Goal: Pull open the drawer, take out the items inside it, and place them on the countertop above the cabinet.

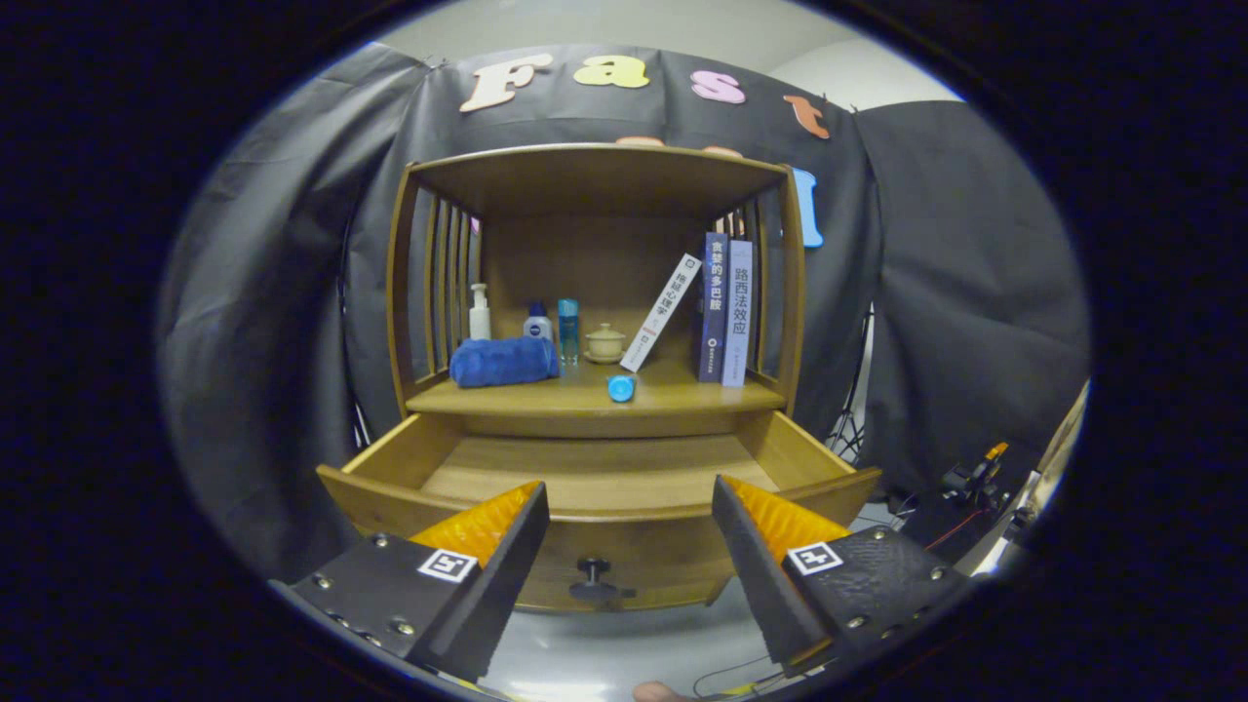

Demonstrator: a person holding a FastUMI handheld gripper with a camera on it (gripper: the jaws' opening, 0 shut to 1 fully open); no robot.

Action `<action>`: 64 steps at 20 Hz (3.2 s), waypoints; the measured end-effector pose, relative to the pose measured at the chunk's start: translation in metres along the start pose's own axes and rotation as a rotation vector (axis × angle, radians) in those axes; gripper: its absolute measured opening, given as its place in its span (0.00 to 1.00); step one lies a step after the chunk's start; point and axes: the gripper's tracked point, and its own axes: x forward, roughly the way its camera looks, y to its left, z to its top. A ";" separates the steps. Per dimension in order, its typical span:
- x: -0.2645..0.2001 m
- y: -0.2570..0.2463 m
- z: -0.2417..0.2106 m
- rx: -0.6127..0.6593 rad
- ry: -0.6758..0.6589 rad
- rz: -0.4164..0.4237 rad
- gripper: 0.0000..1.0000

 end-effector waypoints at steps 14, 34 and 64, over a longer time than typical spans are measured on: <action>0.004 0.028 -0.072 0.044 0.024 0.059 1.00; 0.070 0.050 -0.100 0.023 0.023 0.073 0.99; 0.229 0.069 -0.075 0.072 -0.311 0.088 0.99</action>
